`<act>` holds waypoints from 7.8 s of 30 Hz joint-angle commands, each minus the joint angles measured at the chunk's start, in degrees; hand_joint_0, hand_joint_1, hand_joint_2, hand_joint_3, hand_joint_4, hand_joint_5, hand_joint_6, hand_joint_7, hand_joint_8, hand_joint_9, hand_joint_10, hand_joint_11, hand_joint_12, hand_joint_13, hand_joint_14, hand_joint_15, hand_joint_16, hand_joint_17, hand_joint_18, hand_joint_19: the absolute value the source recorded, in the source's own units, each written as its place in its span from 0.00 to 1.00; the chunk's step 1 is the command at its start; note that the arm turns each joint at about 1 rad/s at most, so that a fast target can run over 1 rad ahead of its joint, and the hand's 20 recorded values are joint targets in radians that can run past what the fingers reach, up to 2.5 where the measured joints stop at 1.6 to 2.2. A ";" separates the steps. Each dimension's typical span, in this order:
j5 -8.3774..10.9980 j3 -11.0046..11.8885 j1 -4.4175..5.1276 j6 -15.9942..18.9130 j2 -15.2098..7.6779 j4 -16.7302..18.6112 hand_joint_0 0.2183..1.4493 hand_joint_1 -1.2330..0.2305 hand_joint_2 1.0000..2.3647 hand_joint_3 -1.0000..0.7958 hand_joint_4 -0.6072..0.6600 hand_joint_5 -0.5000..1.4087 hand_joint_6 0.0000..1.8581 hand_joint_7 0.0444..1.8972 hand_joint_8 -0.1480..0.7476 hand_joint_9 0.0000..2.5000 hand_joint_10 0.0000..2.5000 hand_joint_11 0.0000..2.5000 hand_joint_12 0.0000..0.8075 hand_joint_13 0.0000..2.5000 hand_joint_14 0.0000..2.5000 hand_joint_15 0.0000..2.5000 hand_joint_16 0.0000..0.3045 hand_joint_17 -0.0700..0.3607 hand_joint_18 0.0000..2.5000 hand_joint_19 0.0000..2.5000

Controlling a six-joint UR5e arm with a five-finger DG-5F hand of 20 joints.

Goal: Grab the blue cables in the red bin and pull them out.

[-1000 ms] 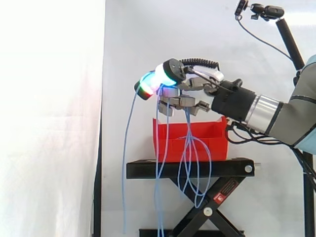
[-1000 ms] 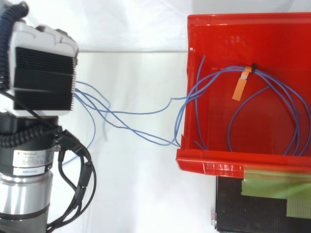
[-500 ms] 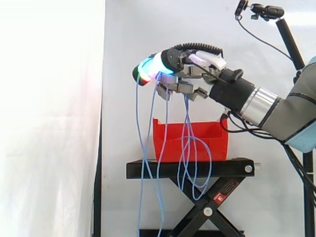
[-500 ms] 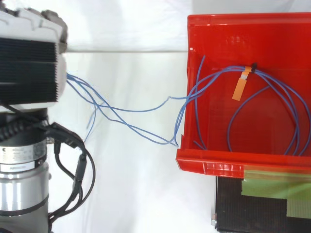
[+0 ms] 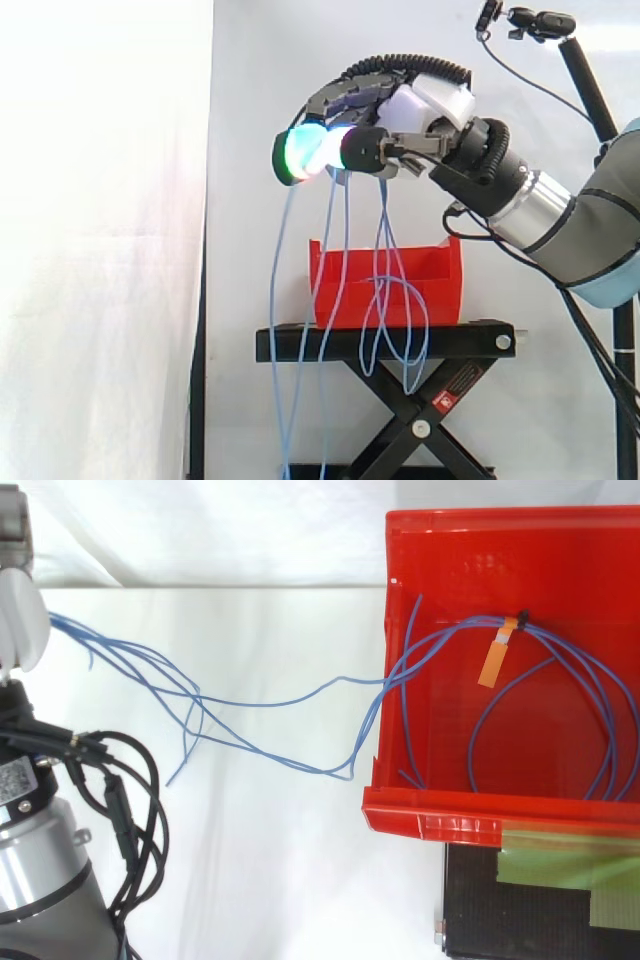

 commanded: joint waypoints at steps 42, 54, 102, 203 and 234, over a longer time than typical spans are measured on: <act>25.04 -7.24 4.64 36.32 0.00 -15.02 0.47 0.17 0.00 0.00 0.67 0.78 0.13 0.40 0.53 0.62 0.00 0.78 0.37 0.44 1.00 0.21 0.13 0.37 0.43 0.59; 29.17 -7.33 5.70 44.23 0.00 -17.12 0.47 0.17 0.00 0.00 0.67 0.78 0.12 0.40 0.53 0.62 0.00 0.78 0.37 0.45 1.00 0.21 0.13 0.37 0.43 0.59; 27.50 -7.33 6.14 48.80 0.00 -25.03 0.37 0.22 0.00 0.00 0.70 0.80 0.03 0.44 0.59 0.63 0.00 0.76 0.40 0.46 1.00 0.18 0.16 0.42 0.43 0.49; 25.13 -7.33 6.23 48.71 0.00 -25.03 0.47 0.12 0.00 0.00 0.68 0.81 0.16 0.41 0.53 0.68 0.00 0.80 0.36 0.46 1.00 0.24 0.14 0.38 0.50 0.66; 25.13 -7.24 5.96 49.94 0.00 -25.12 0.52 0.09 0.00 0.00 0.68 0.73 0.33 0.32 0.52 0.65 0.03 0.81 0.36 0.45 1.00 0.23 0.13 0.37 0.48 0.66</act>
